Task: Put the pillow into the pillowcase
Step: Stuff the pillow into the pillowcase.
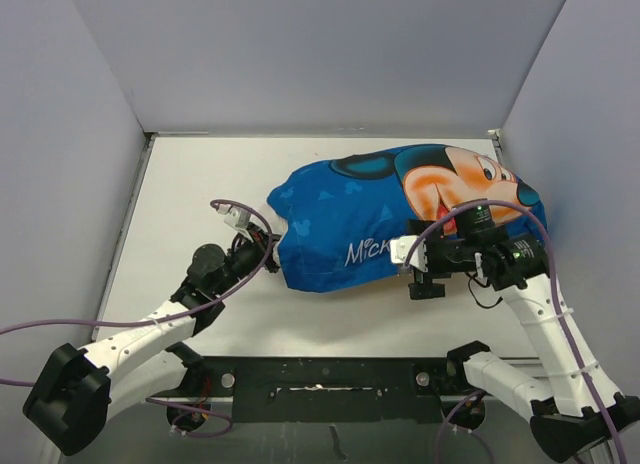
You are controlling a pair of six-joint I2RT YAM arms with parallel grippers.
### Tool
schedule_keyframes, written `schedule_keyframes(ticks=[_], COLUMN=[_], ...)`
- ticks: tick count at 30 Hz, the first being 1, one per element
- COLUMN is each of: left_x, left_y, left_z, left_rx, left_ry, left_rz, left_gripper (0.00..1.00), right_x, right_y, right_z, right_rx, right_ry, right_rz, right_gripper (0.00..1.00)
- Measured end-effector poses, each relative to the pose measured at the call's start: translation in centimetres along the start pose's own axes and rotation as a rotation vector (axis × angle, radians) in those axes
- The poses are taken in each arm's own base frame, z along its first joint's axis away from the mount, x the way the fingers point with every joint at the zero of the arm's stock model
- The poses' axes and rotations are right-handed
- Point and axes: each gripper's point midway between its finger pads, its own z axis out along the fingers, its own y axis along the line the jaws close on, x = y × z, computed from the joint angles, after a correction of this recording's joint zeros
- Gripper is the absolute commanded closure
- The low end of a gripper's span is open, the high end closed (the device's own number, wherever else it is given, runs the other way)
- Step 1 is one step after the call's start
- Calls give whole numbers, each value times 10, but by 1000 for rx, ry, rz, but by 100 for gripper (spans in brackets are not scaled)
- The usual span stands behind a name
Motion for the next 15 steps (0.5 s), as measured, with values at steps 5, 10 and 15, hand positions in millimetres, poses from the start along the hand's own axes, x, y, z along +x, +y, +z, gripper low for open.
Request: schedule_keyframes(ticks=[5, 10, 15], left_x=[2, 0, 1], left_y=[-2, -8, -14], left_z=[0, 5, 8], left_rx=[-9, -7, 4], left_ry=[15, 44, 75], left_rz=[-70, -121, -154], left_gripper=[100, 100, 100], right_x=[54, 70, 94], right_y=[-21, -37, -48], right_z=[3, 10, 28], right_rx=[150, 253, 332], right_ry=[212, 252, 313], right_rz=[55, 51, 20], right_gripper=[1, 2, 24])
